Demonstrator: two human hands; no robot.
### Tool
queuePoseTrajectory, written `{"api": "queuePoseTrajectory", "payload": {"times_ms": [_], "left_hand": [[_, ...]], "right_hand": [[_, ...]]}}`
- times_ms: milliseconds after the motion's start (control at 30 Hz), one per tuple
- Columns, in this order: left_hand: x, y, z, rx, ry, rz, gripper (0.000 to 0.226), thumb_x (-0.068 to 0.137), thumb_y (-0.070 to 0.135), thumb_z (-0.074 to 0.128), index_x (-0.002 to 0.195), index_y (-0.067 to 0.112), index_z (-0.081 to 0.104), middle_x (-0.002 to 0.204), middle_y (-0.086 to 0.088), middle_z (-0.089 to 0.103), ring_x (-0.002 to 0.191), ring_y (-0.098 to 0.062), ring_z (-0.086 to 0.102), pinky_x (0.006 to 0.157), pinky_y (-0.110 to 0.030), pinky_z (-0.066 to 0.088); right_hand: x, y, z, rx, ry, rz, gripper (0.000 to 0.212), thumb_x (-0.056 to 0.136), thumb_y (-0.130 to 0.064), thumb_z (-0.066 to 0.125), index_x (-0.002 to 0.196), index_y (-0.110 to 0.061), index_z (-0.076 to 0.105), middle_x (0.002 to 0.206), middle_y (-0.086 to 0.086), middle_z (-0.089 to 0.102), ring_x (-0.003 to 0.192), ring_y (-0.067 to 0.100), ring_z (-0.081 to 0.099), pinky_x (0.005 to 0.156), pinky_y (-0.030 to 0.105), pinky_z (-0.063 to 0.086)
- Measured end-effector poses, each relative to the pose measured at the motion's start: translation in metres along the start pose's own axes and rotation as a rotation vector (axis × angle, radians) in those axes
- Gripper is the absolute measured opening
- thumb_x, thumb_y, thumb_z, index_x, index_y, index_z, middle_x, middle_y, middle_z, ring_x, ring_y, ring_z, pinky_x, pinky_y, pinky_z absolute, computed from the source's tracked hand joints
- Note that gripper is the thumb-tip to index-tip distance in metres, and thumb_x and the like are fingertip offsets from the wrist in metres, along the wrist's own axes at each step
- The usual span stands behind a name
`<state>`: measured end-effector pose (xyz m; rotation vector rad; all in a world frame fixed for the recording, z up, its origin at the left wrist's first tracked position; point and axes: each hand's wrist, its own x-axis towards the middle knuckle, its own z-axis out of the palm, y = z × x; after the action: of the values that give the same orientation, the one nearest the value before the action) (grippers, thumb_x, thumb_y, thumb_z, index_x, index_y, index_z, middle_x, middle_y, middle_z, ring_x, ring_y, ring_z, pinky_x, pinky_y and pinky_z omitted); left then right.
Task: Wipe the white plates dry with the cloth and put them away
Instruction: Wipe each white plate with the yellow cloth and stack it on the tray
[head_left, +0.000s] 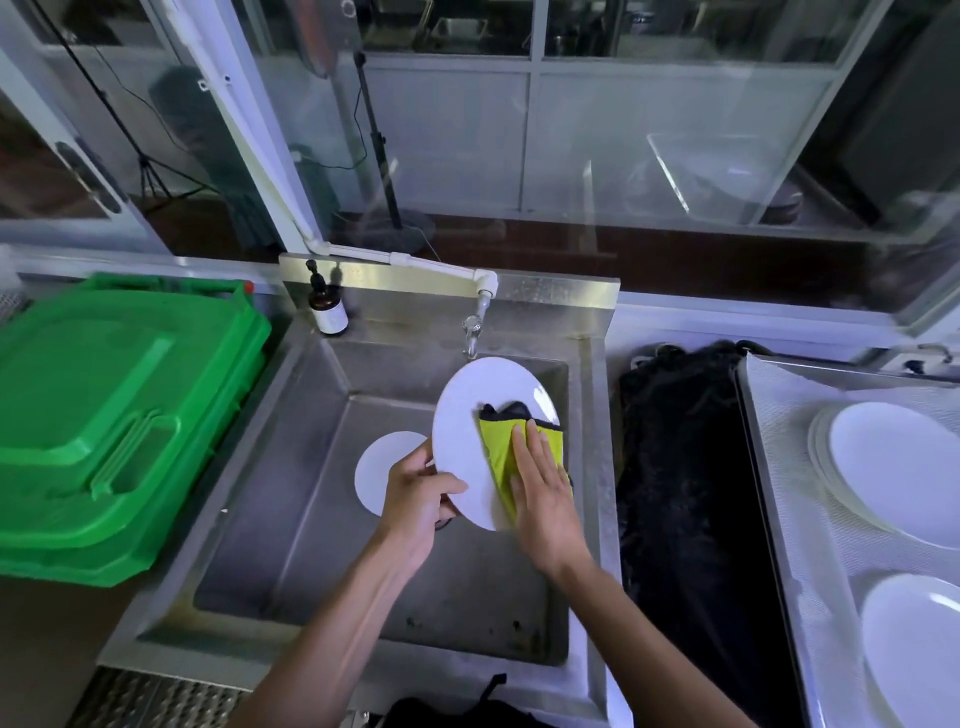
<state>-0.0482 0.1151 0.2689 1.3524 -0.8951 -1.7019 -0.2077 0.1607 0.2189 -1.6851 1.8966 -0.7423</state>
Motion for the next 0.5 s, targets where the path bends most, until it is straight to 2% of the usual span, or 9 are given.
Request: {"api": "queuePoseTrajectory", "payload": {"times_ms": [67,167,233,333,433,500], "left_hand": [[0.004,0.0,-0.001,-0.022,-0.002,-0.007,0.038,0.056,-0.001,0.061,0.089,0.014,0.074,0.084,-0.012,0.067,0.079,-0.032,0.052,0.076,-0.05,0.036],[0.01,0.002,-0.005,-0.041,-0.022,-0.015,0.04,0.059,-0.003,0.062,0.092,0.015,0.075,0.086,-0.019,0.065,0.079,-0.038,0.051,0.075,-0.051,0.036],[0.013,0.004,-0.009,-0.047,-0.044,-0.009,0.042,0.059,-0.004,0.062,0.096,0.011,0.073,0.086,-0.02,0.06,0.079,-0.037,0.044,0.066,-0.045,0.034],[0.018,0.008,-0.013,-0.072,-0.047,-0.013,0.038,0.057,-0.005,0.061,0.091,0.008,0.071,0.085,-0.019,0.058,0.079,-0.036,0.044,0.059,-0.035,0.031],[0.02,0.011,-0.015,-0.083,-0.062,-0.017,0.037,0.057,-0.006,0.061,0.089,0.009,0.071,0.087,-0.019,0.057,0.079,-0.037,0.044,0.063,-0.041,0.032],[0.02,0.01,-0.014,-0.085,-0.076,-0.017,0.039,0.057,-0.006,0.061,0.091,0.009,0.073,0.086,-0.02,0.059,0.077,-0.037,0.05,0.068,-0.048,0.04]], "right_hand": [[-0.006,-0.011,0.004,0.04,-0.034,-0.008,0.058,0.11,-0.016,0.031,0.161,-0.027,0.006,0.166,-0.013,-0.011,0.155,0.01,-0.011,0.127,0.045,0.009],[-0.006,-0.029,0.01,0.058,-0.072,-0.032,0.059,0.11,-0.018,0.029,0.161,-0.032,0.002,0.166,-0.016,-0.015,0.154,0.007,-0.016,0.126,0.044,0.008],[-0.004,-0.04,0.014,0.068,-0.069,-0.049,0.061,0.11,-0.018,0.032,0.161,-0.033,0.003,0.166,-0.017,-0.016,0.154,0.007,-0.016,0.125,0.044,0.008],[-0.002,-0.048,0.017,0.06,-0.054,-0.076,0.062,0.109,-0.019,0.035,0.162,-0.033,0.005,0.166,-0.017,-0.014,0.154,0.007,-0.017,0.125,0.045,0.007],[-0.001,-0.043,0.016,0.046,-0.026,-0.134,0.062,0.109,-0.02,0.035,0.161,-0.033,0.003,0.168,-0.015,-0.01,0.155,0.008,-0.014,0.125,0.043,0.011],[-0.001,-0.033,0.015,0.022,-0.01,-0.159,0.06,0.109,-0.022,0.034,0.161,-0.03,0.005,0.169,-0.01,-0.005,0.156,0.011,-0.01,0.125,0.043,0.015]]}}
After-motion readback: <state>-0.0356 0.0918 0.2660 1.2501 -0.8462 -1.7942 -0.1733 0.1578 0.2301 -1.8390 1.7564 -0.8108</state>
